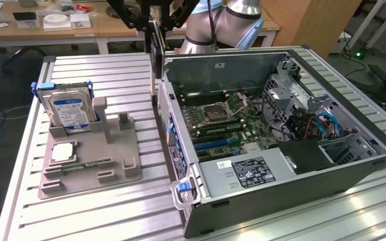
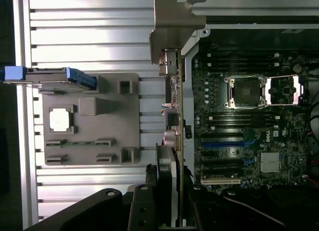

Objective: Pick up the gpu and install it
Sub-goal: 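Pick up the gpu and move the gpu toward the slot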

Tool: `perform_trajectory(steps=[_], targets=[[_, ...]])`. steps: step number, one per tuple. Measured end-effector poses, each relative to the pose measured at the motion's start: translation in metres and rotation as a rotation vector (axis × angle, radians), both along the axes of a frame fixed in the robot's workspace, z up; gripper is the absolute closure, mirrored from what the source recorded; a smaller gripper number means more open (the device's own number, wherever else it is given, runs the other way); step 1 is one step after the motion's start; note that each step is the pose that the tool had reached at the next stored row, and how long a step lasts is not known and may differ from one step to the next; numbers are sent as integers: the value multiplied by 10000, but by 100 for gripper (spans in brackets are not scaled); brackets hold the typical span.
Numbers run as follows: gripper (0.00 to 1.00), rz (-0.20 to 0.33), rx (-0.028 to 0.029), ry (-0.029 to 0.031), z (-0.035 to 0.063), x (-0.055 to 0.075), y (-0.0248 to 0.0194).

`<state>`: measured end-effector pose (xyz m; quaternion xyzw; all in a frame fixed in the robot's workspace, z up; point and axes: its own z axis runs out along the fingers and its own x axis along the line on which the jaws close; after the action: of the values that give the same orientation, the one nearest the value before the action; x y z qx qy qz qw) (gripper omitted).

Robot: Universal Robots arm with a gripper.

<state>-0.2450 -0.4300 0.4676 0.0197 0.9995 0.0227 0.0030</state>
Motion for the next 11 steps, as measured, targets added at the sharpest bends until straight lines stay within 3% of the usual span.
perform_trajectory(steps=[11], targets=[[72,0,1,-1,-41,93,-1]])
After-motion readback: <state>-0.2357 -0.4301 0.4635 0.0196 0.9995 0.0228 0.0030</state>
